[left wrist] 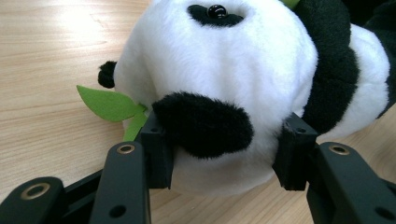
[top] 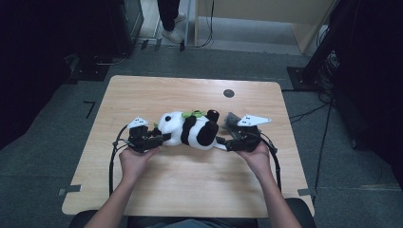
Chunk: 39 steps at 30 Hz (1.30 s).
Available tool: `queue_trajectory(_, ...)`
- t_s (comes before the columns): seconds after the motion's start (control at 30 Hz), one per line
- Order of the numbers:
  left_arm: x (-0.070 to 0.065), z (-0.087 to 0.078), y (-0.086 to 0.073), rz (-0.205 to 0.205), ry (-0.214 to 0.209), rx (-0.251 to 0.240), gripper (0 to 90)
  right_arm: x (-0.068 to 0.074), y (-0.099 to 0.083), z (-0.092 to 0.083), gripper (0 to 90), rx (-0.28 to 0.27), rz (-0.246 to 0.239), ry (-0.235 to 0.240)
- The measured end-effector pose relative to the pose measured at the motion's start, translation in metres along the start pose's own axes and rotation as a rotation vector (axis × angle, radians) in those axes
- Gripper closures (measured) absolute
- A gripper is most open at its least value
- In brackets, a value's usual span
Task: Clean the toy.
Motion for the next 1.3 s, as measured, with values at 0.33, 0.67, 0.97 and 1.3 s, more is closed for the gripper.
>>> queue_trajectory(0.33, -0.003, 0.000, 0.001, -0.009, 0.009, -0.001, 47.6, 0.023, 0.002, 0.038, 13.2, 0.009, -0.070, 0.039)
queue_trajectory(0.67, -0.008, 0.002, -0.002, -0.033, 0.018, -0.027, 41.1, 0.023, 0.003, 0.060, 12.8, 0.030, -0.145, -0.077)
queue_trajectory(0.97, -0.007, -0.003, 0.003, 0.142, 0.045, -0.130, 19.8, 0.018, 0.013, 0.051, 48.3, 0.011, -0.089, -0.066)
queue_trajectory(1.3, 0.002, -0.009, 0.003, 0.189, -0.001, -0.087, 18.7, 0.000, 0.033, 0.019, 50.7, -0.067, 0.007, -0.063)
Point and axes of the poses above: each handheld gripper's, and its own axes: z roughly forward along the jaws, y roughly out of its top, x roughly to its left, the point moved 7 cm from there along z, roughly forward along the jaws, and after that the axes turned 1 degree about x, right-handed, at the moved point
